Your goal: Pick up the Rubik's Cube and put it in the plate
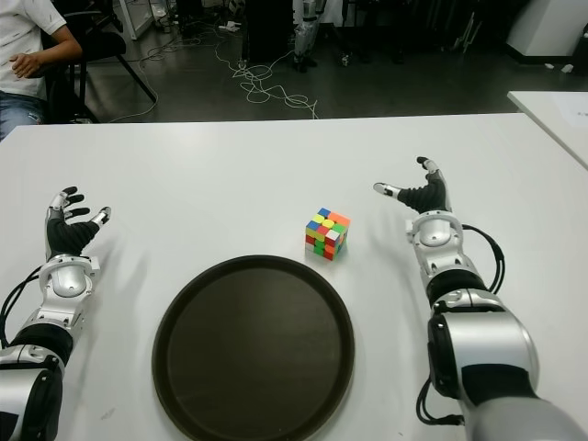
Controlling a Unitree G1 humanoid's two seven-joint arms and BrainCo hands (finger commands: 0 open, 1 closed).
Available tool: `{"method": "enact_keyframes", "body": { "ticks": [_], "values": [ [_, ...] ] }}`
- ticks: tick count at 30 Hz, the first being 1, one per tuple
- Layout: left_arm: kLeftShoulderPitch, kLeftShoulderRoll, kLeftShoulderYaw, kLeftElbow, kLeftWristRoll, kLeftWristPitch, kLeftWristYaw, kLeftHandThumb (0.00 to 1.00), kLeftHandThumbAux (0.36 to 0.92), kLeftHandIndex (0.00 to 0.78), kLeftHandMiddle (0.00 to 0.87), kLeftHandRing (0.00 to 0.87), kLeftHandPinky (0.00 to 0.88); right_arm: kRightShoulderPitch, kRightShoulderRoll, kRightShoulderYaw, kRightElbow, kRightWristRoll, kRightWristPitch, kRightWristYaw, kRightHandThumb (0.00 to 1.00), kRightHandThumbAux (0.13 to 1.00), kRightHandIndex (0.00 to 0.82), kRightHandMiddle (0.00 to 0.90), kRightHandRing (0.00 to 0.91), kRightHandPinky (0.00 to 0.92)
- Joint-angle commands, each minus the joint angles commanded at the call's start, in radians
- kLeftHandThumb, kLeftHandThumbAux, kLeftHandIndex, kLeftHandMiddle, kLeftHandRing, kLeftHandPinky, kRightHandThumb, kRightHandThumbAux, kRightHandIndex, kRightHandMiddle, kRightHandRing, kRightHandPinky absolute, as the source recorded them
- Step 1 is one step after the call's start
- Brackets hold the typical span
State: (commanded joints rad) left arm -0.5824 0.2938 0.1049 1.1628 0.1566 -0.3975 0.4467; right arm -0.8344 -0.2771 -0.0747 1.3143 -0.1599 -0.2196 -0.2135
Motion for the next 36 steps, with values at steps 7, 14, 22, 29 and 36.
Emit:
{"method": "enact_keyframes", "body": {
  "ticks": [7,14,22,29,36],
  "values": [
    [0.001,0.0,0.0,0.0,0.0,-0.004,-0.001,0.158,0.762,0.172,0.218,0.255,0.332,0.002,0.001,-0.004,-0.002,0.002,-0.004,0.003,0.0,0.761,0.049,0.035,0.026,0.02],
    [0.001,0.0,-0.002,0.0,0.001,-0.002,-0.002,0.143,0.765,0.161,0.213,0.253,0.328,0.003,0.003,-0.011,-0.003,0.007,-0.01,0.004,0.0,0.768,0.063,0.052,0.04,0.027],
    [0.0,0.001,-0.005,-0.001,0.005,-0.001,-0.004,0.136,0.758,0.152,0.218,0.259,0.34,0.002,0.002,-0.01,-0.003,0.007,-0.007,0.007,0.0,0.746,0.059,0.037,0.024,0.01],
    [0.004,0.0,-0.006,-0.003,0.004,-0.008,-0.006,0.124,0.756,0.15,0.212,0.252,0.325,0.003,0.002,-0.011,-0.005,0.01,-0.007,0.021,0.0,0.734,0.048,0.027,0.011,0.0],
    [0.002,-0.002,-0.008,-0.001,0.008,-0.002,0.002,0.122,0.748,0.151,0.209,0.237,0.283,0.006,-0.003,0.002,-0.006,-0.002,-0.013,0.017,0.0,0.75,0.056,0.039,0.03,0.031]
  ]
}}
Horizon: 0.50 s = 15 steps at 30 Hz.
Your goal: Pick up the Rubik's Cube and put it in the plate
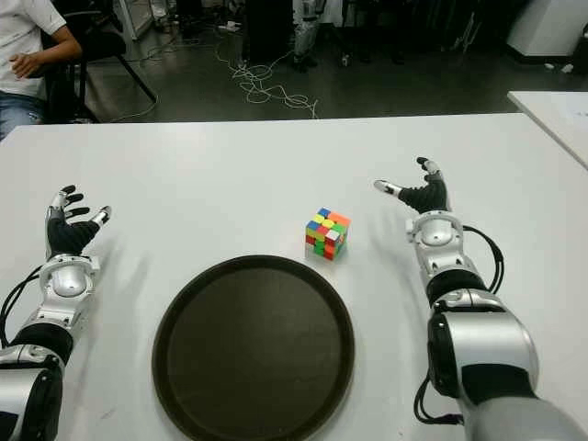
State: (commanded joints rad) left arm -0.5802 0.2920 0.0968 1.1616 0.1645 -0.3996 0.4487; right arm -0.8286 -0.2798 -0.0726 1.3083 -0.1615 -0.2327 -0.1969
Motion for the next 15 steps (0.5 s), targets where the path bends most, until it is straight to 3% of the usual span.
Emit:
{"method": "enact_keyframes", "body": {
  "ticks": [15],
  "values": [
    [0.004,-0.005,-0.002,-0.006,0.004,-0.003,0.006,0.117,0.749,0.165,0.218,0.239,0.276,0.005,-0.003,0.014,-0.005,-0.008,-0.01,-0.011,0.0,0.715,0.053,0.032,0.018,0.008]
  ]
}}
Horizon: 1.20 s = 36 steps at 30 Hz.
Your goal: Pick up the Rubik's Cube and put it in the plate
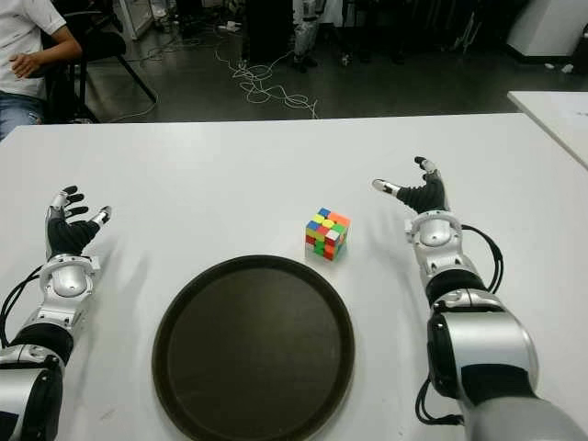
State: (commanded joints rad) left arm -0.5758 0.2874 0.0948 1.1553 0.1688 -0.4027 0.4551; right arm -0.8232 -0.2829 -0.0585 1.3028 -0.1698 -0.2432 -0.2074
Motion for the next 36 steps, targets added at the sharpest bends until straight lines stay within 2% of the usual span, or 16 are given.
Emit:
{"method": "enact_keyframes", "body": {
  "ticks": [4,11,17,25,31,33,36],
  "values": [
    [0.0,0.0,-0.002,-0.001,0.002,-0.001,0.001,0.121,0.742,0.171,0.229,0.255,0.292,0.005,0.007,0.013,-0.007,-0.009,-0.021,-0.004,0.0,0.709,0.071,0.058,0.048,0.045],
    [0.003,-0.001,-0.003,-0.005,0.002,-0.002,0.0,0.127,0.738,0.152,0.218,0.248,0.294,0.02,0.03,0.056,-0.039,-0.041,-0.075,-0.014,0.0,0.705,0.078,0.076,0.063,0.057],
    [0.005,-0.004,-0.003,-0.009,0.0,0.001,0.0,0.128,0.746,0.142,0.219,0.259,0.316,0.04,0.041,0.082,-0.077,-0.045,-0.137,0.037,0.0,0.685,0.071,0.072,0.052,0.047],
    [0.005,-0.005,-0.007,-0.018,0.004,0.018,0.004,0.124,0.748,0.144,0.213,0.247,0.316,0.073,0.008,0.129,-0.114,-0.075,-0.279,0.135,0.0,0.684,0.054,0.044,0.039,0.057],
    [0.008,-0.01,-0.007,-0.029,0.001,0.026,0.001,0.13,0.746,0.149,0.249,0.289,0.334,0.083,-0.006,0.162,-0.121,-0.109,-0.33,0.143,0.0,0.627,0.049,0.029,0.037,0.078],
    [0.008,-0.011,-0.007,-0.032,0.001,0.028,0.002,0.131,0.75,0.147,0.261,0.304,0.357,0.083,-0.01,0.17,-0.12,-0.118,-0.339,0.146,0.0,0.605,0.045,0.023,0.029,0.065],
    [0.009,-0.014,-0.005,-0.035,-0.002,0.03,0.001,0.123,0.749,0.14,0.25,0.293,0.336,0.087,-0.013,0.183,-0.12,-0.13,-0.351,0.148,0.0,0.59,0.041,0.024,0.018,0.04]
  ]
}}
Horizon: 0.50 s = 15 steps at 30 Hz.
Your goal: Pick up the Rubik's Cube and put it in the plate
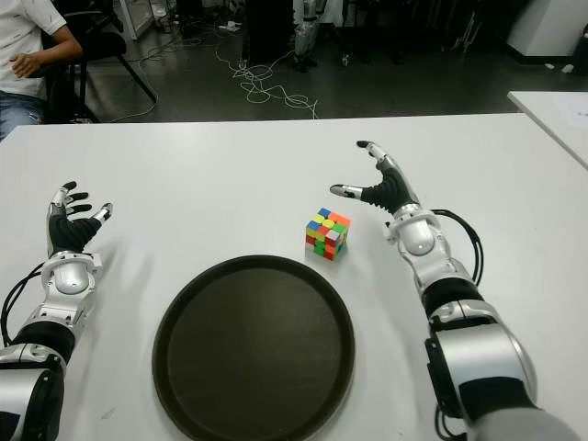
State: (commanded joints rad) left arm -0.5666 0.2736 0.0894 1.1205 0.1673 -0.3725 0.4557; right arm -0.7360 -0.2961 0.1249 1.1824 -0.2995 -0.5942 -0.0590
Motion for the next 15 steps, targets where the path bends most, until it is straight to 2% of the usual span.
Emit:
{"method": "enact_keyframes", "body": {
  "ticks": [4,7,15],
  "values": [
    [0.001,-0.001,0.001,-0.002,-0.001,0.003,0.002,0.094,0.751,0.128,0.226,0.256,0.289,0.004,-0.001,0.012,0.002,-0.007,-0.011,0.009,0.0,0.579,0.037,0.028,0.007,0.019],
    [0.001,-0.002,0.001,-0.003,0.0,0.004,0.006,0.083,0.762,0.123,0.214,0.241,0.287,0.008,-0.001,0.018,0.002,-0.009,-0.021,0.031,0.0,0.574,0.034,0.03,0.002,0.012],
    [0.0,-0.004,-0.001,-0.008,0.004,0.007,0.016,0.105,0.764,0.145,0.234,0.281,0.357,0.02,-0.005,0.026,-0.024,0.002,-0.057,0.096,0.0,0.551,0.018,0.02,0.001,0.042]
  ]
}}
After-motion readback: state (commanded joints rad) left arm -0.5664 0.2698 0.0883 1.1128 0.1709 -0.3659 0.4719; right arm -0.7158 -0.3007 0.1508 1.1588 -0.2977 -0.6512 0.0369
